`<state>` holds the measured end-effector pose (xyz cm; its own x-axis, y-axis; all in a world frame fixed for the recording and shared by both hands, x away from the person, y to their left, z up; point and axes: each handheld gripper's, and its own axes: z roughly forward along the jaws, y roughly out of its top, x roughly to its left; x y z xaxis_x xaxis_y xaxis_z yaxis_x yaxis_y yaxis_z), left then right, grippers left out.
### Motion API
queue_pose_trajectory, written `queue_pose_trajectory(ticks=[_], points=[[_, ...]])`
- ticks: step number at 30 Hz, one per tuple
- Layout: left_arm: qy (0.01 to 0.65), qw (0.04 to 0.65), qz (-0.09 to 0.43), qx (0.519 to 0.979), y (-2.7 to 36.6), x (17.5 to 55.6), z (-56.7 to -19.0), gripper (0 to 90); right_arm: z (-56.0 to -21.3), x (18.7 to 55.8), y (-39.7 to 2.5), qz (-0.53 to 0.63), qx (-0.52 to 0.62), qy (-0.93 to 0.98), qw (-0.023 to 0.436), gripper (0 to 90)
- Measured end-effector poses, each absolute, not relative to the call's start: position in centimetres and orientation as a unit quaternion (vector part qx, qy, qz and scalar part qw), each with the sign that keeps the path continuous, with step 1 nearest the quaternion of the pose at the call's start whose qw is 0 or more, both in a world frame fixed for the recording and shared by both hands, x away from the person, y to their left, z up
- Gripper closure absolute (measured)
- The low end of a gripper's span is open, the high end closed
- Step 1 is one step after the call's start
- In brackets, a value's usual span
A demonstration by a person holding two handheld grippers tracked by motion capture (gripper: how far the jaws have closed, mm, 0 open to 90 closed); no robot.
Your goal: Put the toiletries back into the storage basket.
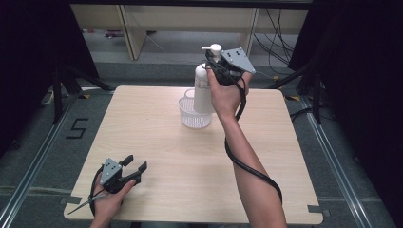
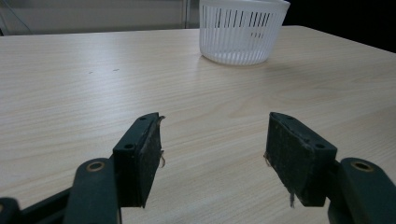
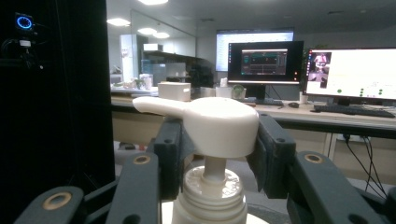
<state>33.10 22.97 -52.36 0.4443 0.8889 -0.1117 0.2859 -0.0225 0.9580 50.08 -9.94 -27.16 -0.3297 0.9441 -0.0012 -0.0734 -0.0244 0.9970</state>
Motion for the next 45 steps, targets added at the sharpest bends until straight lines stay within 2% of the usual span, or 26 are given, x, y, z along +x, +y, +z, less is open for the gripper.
queue_pose_trajectory(ticks=[45], points=[[0.448, 0.534, 0.279, 0.660, 23.0, 33.0, -52.3, 35.1, -27.6, 52.5, -8.0, 0.597, 0.398, 0.561, 0.413, 59.7]])
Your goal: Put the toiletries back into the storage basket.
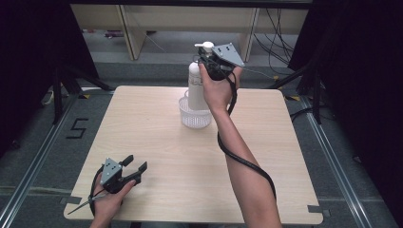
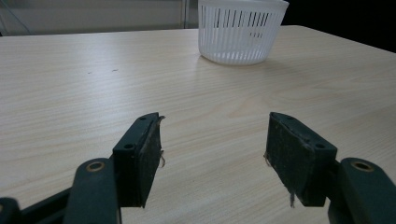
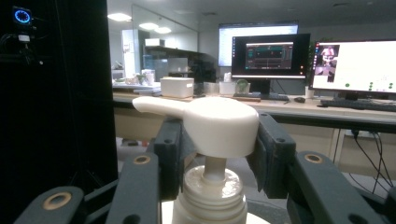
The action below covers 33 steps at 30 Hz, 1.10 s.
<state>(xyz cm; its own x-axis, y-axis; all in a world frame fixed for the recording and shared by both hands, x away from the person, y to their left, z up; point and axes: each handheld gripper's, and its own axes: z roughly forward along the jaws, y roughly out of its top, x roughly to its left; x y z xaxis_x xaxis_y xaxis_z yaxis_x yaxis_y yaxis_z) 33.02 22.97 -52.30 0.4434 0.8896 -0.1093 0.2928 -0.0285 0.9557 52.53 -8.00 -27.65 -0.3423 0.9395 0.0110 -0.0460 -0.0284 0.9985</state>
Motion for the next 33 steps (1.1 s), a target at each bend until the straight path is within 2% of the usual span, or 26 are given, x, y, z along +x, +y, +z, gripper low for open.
queue_pose_trajectory(ticks=[33], points=[[0.447, 0.535, 0.278, 0.661, 23.0, 33.0, -52.3, 35.1, -29.0, 54.5, -7.0, 0.583, 0.416, 0.571, 0.401, 59.6]])
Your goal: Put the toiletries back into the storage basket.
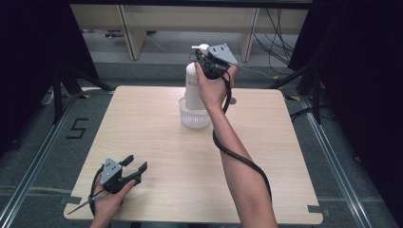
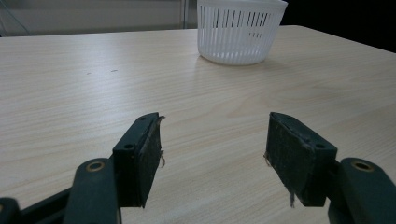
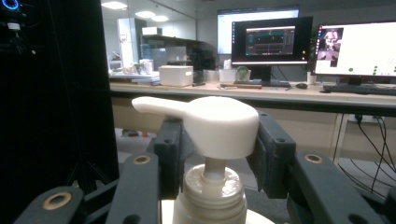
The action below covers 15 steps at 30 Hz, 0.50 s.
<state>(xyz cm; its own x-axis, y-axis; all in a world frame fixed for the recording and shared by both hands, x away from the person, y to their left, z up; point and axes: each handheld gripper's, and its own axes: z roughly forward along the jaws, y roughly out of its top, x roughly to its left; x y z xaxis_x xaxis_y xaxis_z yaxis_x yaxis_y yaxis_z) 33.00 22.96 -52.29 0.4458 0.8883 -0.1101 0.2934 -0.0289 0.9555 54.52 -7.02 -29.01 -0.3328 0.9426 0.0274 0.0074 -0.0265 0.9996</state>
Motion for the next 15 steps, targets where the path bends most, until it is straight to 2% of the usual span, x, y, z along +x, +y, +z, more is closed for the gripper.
queue_pose_trajectory(ticks=[15], points=[[0.447, 0.536, 0.277, 0.660, 22.98, 33.00, -52.30, 35.0, -29.76, 55.10, -6.44, 0.575, 0.423, 0.579, 0.394, 59.7]])
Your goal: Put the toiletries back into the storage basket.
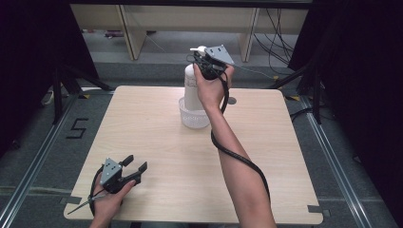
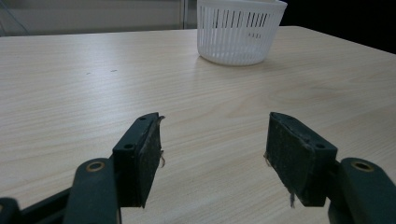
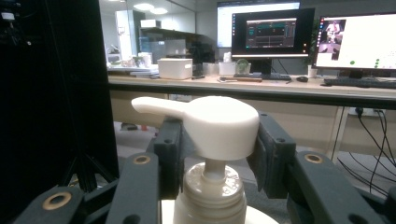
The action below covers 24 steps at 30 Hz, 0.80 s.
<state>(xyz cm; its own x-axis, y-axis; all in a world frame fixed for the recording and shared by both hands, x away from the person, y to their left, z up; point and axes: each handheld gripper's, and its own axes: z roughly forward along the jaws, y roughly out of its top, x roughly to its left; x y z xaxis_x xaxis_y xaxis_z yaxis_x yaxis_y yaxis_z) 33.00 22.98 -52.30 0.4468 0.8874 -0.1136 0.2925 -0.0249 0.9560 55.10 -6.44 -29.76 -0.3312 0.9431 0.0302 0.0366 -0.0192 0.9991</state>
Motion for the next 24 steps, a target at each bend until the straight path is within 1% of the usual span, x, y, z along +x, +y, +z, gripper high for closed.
queue_pose_trajectory(ticks=[2, 3, 9, 24], points=[[0.447, 0.536, 0.277, 0.660, 23.0, 33.0, -52.3, 35.0, -29.9, 55.2, -6.4, 0.572, 0.419, 0.582, 0.397, 59.6], [0.447, 0.536, 0.277, 0.660, 23.0, 33.0, -52.3, 35.0, -29.9, 55.2, -6.3, 0.573, 0.425, 0.581, 0.391, 59.6], [0.447, 0.537, 0.277, 0.660, 23.0, 33.0, -52.3, 35.0, -30.3, 55.3, -6.3, 0.566, 0.421, 0.586, 0.399, 59.6], [0.445, 0.539, 0.276, 0.660, 23.0, 33.0, -52.3, 34.9, -31.8, 55.7, -6.0, 0.557, 0.431, 0.593, 0.390, 59.6]])
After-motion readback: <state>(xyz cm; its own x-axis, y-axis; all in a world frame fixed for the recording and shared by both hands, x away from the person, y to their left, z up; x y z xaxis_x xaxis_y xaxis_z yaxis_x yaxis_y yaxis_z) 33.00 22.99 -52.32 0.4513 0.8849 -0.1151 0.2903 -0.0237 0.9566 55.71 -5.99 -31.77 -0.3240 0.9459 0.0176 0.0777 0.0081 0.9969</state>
